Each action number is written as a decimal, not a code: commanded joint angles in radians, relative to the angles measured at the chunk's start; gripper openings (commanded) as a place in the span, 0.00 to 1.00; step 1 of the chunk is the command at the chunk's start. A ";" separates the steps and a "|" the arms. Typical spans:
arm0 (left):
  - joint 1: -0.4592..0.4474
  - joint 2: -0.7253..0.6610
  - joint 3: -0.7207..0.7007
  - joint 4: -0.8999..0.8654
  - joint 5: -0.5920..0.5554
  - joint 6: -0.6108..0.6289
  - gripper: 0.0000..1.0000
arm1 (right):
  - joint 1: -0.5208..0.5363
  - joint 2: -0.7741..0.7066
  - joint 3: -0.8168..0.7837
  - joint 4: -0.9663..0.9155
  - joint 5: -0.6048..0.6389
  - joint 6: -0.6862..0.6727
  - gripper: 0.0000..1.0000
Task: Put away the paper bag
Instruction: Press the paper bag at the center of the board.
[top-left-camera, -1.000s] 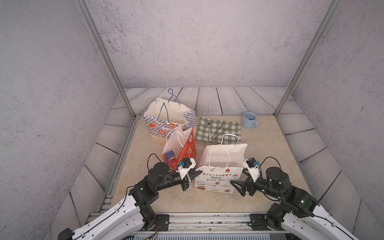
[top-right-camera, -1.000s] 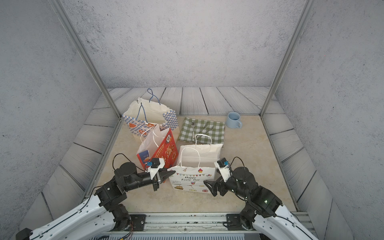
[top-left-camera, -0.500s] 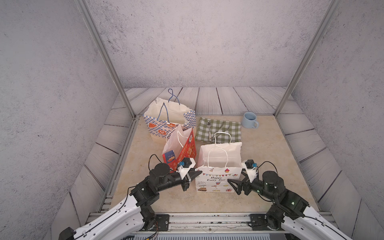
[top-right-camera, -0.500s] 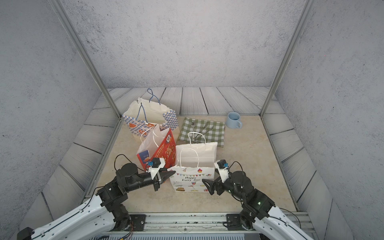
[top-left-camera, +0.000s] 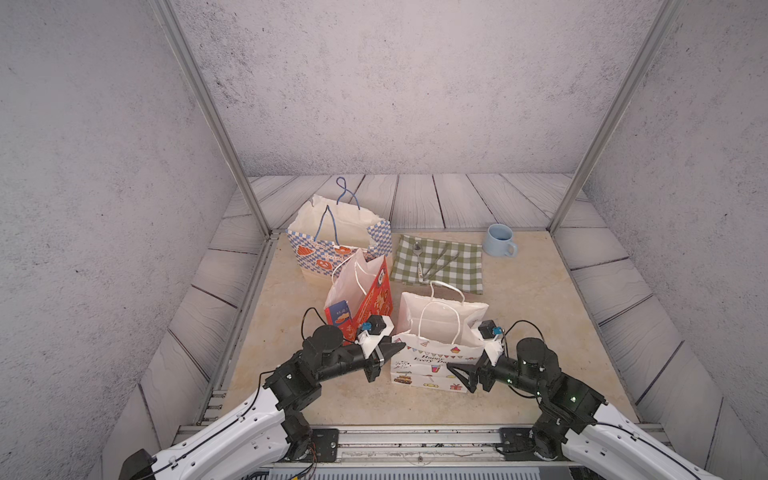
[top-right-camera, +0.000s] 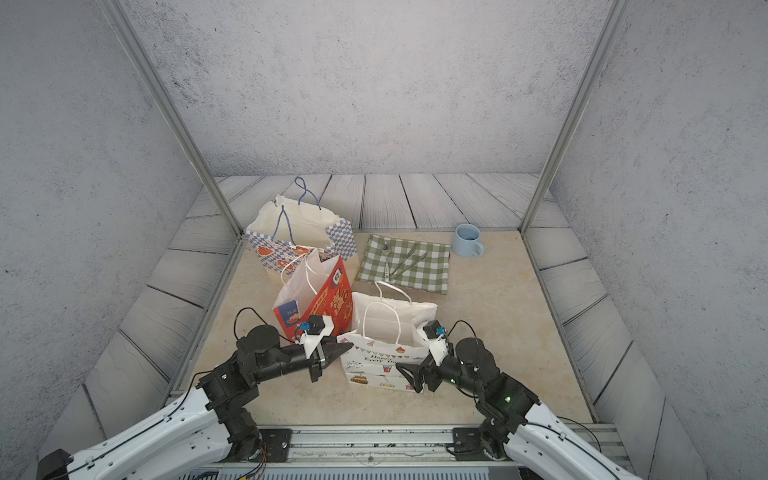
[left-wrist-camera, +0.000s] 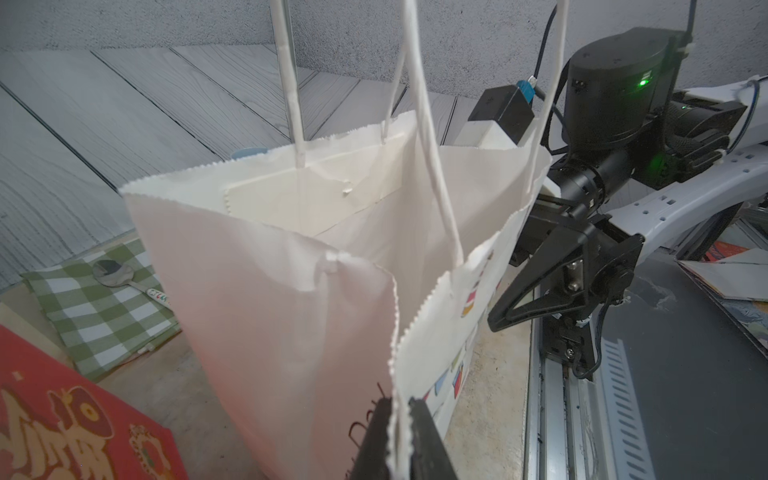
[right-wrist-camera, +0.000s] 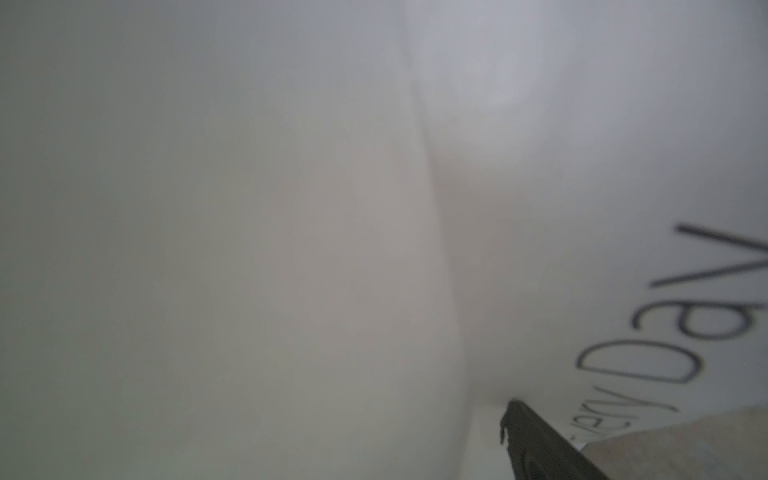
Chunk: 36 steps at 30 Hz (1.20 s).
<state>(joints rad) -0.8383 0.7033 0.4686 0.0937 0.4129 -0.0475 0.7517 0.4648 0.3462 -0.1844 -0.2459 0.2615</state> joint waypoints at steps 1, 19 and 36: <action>-0.004 -0.003 0.033 -0.023 -0.005 0.022 0.12 | 0.005 -0.109 -0.008 -0.064 0.131 0.024 0.99; -0.004 -0.030 0.020 -0.022 -0.036 0.009 0.12 | 0.004 -0.082 -0.022 -0.002 0.035 0.060 0.86; -0.004 0.042 0.052 -0.015 -0.010 0.043 0.12 | 0.005 -0.020 0.175 -0.135 0.005 -0.225 0.54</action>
<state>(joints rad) -0.8383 0.7422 0.4931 0.0692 0.3893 -0.0219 0.7517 0.4225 0.4961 -0.2787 -0.1989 0.1062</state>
